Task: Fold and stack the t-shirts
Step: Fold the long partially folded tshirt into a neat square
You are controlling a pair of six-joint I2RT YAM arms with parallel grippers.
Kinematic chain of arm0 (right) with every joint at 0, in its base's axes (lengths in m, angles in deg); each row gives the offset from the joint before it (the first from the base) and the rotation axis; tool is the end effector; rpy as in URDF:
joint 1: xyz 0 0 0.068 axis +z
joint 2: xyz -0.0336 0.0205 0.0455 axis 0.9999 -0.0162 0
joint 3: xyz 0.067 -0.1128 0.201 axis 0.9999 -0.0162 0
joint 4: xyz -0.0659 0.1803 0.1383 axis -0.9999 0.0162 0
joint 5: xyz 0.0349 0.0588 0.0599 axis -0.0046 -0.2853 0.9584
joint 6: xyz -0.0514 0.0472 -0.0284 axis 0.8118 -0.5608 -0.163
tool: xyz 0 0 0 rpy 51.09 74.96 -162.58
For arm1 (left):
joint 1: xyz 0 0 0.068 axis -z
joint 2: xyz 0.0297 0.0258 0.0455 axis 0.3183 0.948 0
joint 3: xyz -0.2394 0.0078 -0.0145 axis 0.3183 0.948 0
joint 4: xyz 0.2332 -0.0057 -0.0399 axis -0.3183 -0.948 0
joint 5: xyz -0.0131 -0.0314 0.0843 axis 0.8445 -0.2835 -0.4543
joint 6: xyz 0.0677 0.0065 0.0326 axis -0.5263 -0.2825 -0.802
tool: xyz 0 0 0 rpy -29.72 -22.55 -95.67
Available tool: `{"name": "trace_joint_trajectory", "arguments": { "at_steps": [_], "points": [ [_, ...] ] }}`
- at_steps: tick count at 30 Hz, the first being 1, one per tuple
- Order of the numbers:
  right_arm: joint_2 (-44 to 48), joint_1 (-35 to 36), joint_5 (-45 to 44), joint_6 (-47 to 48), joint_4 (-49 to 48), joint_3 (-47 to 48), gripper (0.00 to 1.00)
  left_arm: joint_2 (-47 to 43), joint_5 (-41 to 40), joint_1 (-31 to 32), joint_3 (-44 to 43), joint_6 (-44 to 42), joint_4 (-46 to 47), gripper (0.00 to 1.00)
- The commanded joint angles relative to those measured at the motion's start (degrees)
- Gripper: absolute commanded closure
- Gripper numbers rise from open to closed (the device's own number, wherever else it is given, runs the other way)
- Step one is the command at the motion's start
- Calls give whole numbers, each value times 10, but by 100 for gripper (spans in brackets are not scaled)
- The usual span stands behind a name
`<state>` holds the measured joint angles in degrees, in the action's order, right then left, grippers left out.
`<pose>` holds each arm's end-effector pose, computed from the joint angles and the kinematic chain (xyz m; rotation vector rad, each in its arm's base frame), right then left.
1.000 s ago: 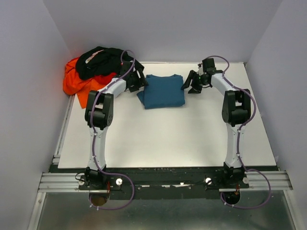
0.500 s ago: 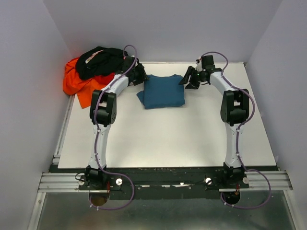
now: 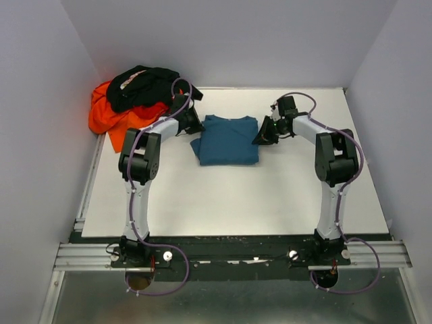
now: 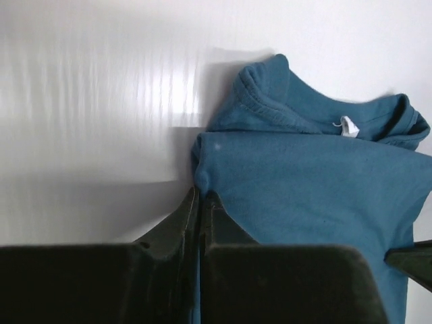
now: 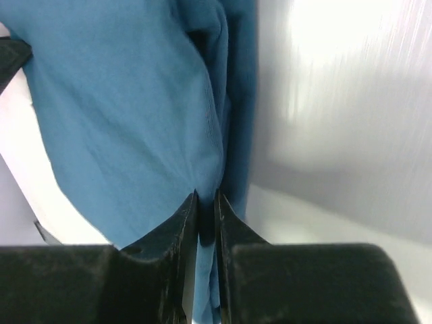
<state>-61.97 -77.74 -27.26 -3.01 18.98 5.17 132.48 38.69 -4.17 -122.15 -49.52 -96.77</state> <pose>0.4113 0.1127 0.1205 0.2190 2.6661 0.8737 0.4555 -0.1315 0.1185 -0.4246 2.3978 -0.7145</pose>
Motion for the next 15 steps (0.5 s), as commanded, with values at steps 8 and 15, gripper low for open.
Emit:
{"name": "trace_joint_trajectory", "arguments": {
  "at_steps": [8, 15],
  "points": [
    [274, 8, -30, 23, -63, -297, 38, -261, -83, 18, 293, -12, 35, 31],
    [335, 8, 41, 44, -126, -377, 28, -330, -154, 56, 241, -43, -45, 26]
  ]
}}
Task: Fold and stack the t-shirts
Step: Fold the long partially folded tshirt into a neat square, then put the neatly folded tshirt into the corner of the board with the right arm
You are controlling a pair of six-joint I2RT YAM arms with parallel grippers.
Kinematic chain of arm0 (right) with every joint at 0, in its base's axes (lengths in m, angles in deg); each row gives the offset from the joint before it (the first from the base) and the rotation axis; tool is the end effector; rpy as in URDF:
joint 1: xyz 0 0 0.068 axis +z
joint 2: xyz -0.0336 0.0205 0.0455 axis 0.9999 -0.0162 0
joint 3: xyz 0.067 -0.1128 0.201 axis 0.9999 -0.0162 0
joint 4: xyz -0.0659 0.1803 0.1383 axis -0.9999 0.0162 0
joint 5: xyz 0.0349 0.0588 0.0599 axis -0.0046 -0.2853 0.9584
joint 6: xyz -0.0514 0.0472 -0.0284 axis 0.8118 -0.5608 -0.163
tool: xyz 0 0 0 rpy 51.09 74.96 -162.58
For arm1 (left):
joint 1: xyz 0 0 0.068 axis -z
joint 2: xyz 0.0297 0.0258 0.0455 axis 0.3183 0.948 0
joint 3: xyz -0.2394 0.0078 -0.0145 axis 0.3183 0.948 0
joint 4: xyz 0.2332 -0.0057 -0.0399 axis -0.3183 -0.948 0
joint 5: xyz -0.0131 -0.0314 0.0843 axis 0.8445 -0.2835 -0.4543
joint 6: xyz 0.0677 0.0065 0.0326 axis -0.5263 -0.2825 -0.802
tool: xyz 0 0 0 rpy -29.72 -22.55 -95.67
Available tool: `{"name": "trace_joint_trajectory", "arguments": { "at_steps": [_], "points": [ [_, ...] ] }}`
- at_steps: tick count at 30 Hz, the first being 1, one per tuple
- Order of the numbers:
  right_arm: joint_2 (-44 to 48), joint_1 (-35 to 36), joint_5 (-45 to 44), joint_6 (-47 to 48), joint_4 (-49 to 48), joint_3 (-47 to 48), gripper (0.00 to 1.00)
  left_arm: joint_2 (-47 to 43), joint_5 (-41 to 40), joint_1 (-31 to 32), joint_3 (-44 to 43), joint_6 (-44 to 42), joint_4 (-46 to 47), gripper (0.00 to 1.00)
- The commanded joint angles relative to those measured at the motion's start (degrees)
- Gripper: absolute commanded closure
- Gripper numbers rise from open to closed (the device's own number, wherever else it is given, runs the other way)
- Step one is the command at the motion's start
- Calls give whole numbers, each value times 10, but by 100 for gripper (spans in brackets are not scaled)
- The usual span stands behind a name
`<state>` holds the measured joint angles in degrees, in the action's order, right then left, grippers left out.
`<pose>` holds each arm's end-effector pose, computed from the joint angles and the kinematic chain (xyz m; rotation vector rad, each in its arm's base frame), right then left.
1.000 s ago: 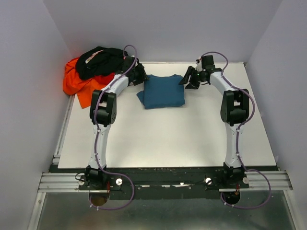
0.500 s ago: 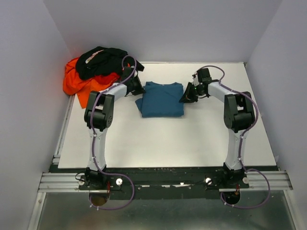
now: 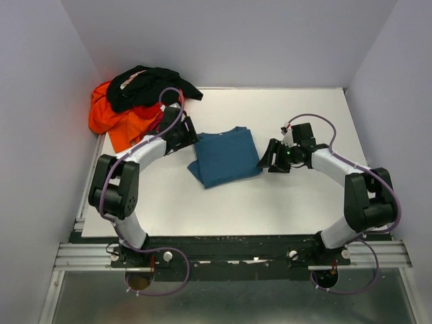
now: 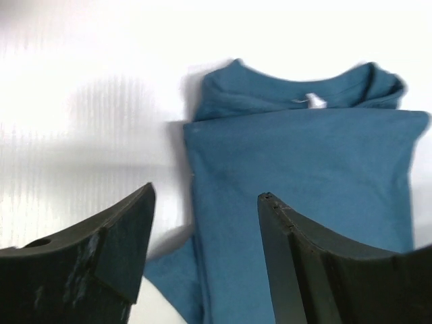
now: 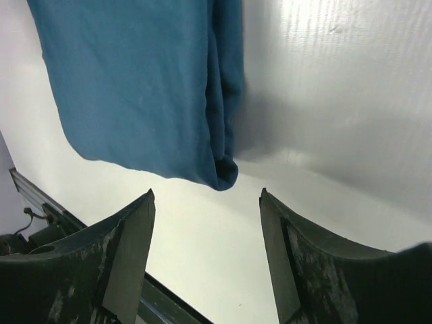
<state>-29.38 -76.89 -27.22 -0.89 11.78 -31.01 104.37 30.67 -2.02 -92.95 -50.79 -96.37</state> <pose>0.2905 0.0931 0.1486 0.1237 2.6036 0.8760 0.3540 -0.1107 0.1592 -0.4229 2.3853 -0.5583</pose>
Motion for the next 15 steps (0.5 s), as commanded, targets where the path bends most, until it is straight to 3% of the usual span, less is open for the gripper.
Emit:
{"name": "trace_joint_trajectory", "arguments": {
  "at_steps": [1, 9, 15],
  "points": [
    [5, -1, 47, 23, -61, -13, 28, -46, -76, 47, -64, -36, -56, 26],
    [-52, -1, 52, 15, -77, 43, 28, 110, 18, 128, -219, -12, -47, 31],
    [-86, 0, 90, 3, -91, 67, 28, 251, 97, 149, -344, 19, -32, 34]
  ]
}}
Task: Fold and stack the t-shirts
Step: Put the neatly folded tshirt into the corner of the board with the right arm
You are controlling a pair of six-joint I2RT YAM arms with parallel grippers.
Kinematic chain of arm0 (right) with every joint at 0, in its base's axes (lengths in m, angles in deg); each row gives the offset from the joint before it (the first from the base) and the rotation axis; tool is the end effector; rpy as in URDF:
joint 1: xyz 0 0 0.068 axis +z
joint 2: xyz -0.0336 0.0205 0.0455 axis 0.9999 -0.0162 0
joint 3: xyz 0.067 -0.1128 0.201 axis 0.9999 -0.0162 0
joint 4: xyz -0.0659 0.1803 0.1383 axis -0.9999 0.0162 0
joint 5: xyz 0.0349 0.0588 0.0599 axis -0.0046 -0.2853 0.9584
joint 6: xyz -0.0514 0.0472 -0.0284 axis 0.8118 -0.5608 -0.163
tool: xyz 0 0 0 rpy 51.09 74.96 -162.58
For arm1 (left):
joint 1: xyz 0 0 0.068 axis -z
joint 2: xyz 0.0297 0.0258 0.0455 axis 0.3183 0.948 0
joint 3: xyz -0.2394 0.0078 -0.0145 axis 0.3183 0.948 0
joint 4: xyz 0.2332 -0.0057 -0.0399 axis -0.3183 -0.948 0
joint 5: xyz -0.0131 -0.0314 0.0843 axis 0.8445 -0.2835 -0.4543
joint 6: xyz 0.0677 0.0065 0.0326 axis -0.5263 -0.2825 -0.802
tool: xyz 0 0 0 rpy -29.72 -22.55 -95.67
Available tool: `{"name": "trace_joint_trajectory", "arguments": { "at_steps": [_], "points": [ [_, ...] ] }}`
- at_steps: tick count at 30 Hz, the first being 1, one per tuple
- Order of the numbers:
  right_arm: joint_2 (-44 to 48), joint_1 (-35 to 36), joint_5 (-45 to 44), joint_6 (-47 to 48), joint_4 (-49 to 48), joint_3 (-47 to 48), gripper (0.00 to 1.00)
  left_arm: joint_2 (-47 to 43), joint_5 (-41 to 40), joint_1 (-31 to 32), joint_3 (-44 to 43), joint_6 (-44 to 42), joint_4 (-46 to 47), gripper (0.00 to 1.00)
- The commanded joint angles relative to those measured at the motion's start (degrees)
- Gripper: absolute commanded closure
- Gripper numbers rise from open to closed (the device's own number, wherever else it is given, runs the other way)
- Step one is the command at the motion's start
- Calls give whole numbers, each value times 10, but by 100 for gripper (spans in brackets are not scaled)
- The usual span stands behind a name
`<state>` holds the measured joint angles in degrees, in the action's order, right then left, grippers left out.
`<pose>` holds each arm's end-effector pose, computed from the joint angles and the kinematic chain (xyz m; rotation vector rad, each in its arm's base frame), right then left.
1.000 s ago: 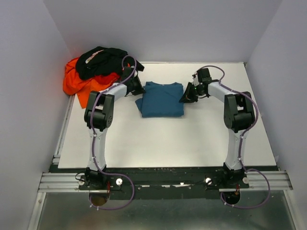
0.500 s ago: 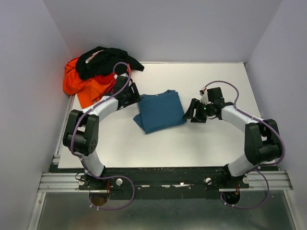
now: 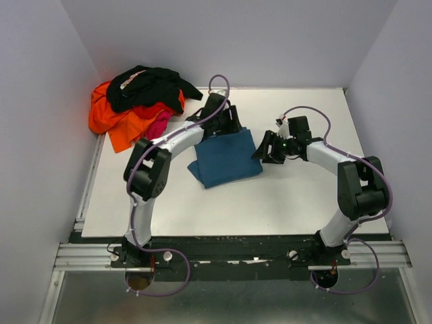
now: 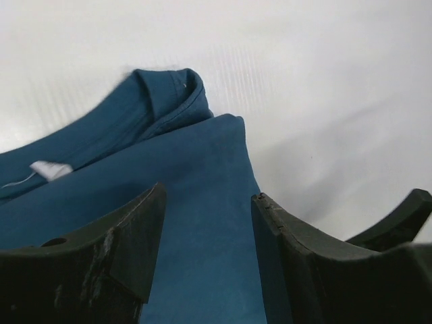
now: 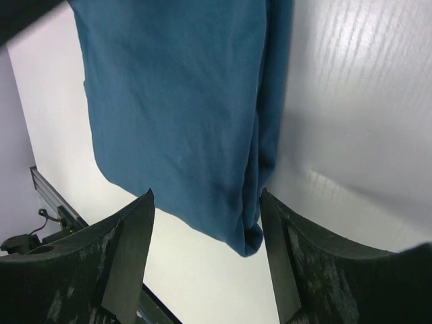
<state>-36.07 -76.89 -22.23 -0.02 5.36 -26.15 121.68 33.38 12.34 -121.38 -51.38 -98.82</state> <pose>0.3192 0.1042 0.1487 0.0314 2.5184 0.9873 0.3916 -0.2441 0.1944 -0.0674 2.3169 -0.7928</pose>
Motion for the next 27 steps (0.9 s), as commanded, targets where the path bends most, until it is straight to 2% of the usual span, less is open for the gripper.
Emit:
{"name": "trace_joint_trajectory", "arguments": {
  "at_steps": [1, 8, 19, 27],
  "points": [
    [-20, 0, 49, -7, -32, 17, 29, 92, 79, 6, -73, 30, -5, 34],
    [-16, 2, 88, -19, -53, -19, 30, 175, 110, 1, -152, 35, -17, 36],
    [17, 6, 108, -34, -72, -109, 36, 170, 124, -12, -116, 16, 14, 37],
    [24, 6, 116, -24, -74, -98, 40, 180, 144, -12, -109, 17, 38, 38]
  ]
}}
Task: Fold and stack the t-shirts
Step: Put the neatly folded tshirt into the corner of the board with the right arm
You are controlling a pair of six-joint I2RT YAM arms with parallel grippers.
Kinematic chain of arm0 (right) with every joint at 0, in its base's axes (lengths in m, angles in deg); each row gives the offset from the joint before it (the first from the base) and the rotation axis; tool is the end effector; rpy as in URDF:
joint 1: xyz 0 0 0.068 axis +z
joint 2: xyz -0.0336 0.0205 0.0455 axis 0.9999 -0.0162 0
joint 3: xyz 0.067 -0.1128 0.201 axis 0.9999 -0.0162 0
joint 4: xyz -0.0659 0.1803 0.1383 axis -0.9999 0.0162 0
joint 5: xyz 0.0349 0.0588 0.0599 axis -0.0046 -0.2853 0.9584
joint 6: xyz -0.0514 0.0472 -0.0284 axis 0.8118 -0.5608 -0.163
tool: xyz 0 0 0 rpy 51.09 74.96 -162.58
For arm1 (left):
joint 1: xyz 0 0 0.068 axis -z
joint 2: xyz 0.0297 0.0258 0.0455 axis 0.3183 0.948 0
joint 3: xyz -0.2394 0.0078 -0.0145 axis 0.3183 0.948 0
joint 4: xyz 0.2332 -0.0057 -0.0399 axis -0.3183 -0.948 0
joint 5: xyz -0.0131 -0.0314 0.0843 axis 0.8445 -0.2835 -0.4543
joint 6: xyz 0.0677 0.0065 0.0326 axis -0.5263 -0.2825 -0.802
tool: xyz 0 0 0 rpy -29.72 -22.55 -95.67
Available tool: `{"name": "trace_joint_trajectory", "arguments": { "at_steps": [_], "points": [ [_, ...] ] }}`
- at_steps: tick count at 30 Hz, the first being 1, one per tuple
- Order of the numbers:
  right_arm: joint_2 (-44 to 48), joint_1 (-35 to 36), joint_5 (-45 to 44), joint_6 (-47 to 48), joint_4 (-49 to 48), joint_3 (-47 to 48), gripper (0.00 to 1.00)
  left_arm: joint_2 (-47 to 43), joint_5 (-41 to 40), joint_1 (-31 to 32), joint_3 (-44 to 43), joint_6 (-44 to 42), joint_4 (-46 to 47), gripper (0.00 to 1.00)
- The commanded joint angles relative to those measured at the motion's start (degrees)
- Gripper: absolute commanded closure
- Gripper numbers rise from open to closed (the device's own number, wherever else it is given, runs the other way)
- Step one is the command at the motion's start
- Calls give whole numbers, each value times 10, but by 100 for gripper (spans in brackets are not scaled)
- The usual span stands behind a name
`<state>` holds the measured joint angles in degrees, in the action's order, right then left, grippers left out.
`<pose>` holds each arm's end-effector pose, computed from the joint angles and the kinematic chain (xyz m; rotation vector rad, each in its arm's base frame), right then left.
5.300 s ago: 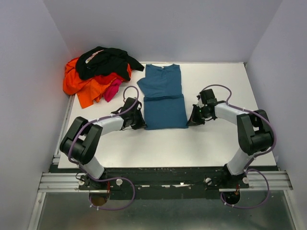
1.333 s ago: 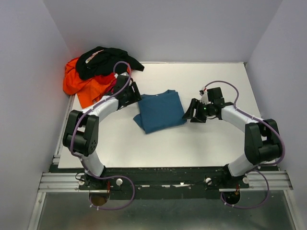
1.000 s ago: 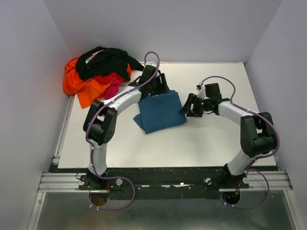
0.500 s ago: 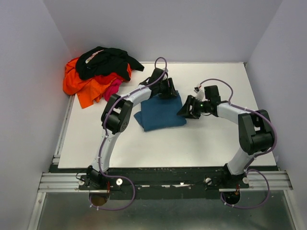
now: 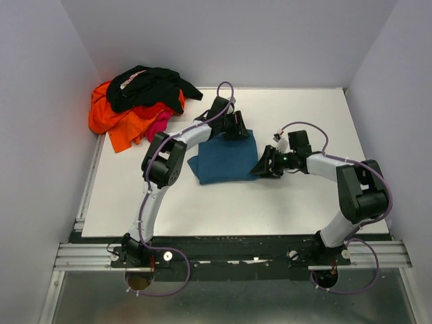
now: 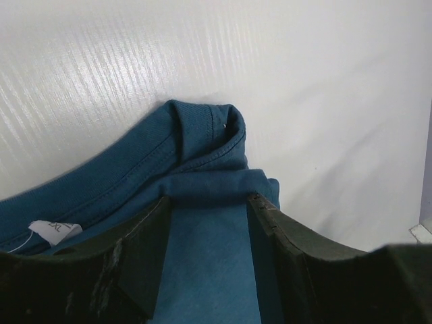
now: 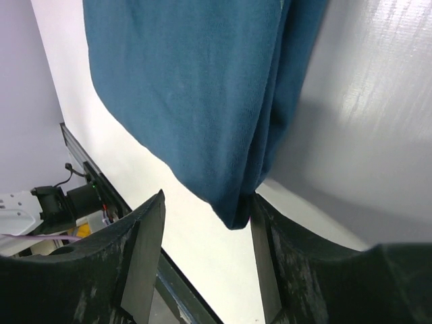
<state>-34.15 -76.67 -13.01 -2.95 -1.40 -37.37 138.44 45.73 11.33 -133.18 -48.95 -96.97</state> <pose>0.2842 0.1061 0.1190 0.0362 2.5605 1.2094 0.4260 -0.2699 0.1317 -0.0233 2.4253 -1.0078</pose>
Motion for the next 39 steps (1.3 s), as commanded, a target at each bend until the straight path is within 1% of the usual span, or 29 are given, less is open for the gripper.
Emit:
{"name": "trace_joint_trajectory", "arguments": {
  "at_steps": [1, 6, 10, 14, 18, 22, 24, 28, 33, 34, 39],
  "points": [
    [5, 5, 21, 10, -5, 19, 40, 12, 21, -2, 8, -9, 20, 38],
    [-29, 8, 12, 22, 9, 52, 40, 13, 19, -2, 4, -15, 14, 38],
    [-39, 11, -15, 30, 23, 68, 40, 14, 15, -2, 1, -23, 6, 39],
    [-41, 16, 8, 17, 9, 59, 40, 13, 9, -2, -3, -28, -1, 39],
    [-33, 17, 36, -1, -22, 20, 41, 16, 6, -2, -7, -34, -8, 39],
    [-13, 17, 47, -2, -26, -11, 50, 21, -1, -2, -13, -39, -16, 39],
    [-1, 17, 48, -5, -28, -27, 57, 22, -5, -2, -15, -42, -20, 39],
    [17, 17, 42, -12, -27, -47, 68, 25, -8, -2, -15, -44, -20, 39],
    [16, 17, 6, -6, 4, -39, 97, 26, -9, -2, -17, -48, -19, 39],
    [11, 17, -6, -6, 16, -35, 99, 25, -9, -3, -18, -50, -20, 39],
    [-10, 17, -66, -4, 63, -25, 99, 20, -15, -2, -25, -61, -28, 38]
  ]
}}
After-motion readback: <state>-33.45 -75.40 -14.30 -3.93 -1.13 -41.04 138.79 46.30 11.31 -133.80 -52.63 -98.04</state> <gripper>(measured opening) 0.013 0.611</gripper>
